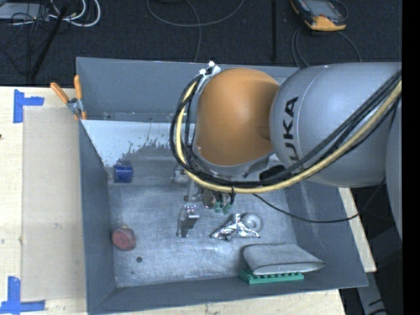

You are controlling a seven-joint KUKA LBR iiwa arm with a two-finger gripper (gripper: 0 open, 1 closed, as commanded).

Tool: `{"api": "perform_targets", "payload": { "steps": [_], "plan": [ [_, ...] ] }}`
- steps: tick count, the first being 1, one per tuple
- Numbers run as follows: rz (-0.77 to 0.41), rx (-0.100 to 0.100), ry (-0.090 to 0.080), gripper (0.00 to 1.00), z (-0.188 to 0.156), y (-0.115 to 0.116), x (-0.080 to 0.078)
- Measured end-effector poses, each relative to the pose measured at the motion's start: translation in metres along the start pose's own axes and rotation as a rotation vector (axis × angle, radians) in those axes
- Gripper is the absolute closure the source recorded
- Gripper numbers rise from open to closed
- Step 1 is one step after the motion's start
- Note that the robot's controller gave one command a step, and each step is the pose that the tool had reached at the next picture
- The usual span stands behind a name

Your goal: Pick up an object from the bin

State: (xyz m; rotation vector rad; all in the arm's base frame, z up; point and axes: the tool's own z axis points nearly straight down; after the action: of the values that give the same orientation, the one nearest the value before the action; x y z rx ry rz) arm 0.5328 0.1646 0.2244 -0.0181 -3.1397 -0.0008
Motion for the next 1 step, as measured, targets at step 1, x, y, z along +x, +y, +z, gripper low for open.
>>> {"api": "perform_targets", "payload": {
  "steps": [1],
  "plan": [
    [-0.127, 0.005, 0.008, 0.0, 0.1173, -0.1274, -0.0042]
  ]
}}
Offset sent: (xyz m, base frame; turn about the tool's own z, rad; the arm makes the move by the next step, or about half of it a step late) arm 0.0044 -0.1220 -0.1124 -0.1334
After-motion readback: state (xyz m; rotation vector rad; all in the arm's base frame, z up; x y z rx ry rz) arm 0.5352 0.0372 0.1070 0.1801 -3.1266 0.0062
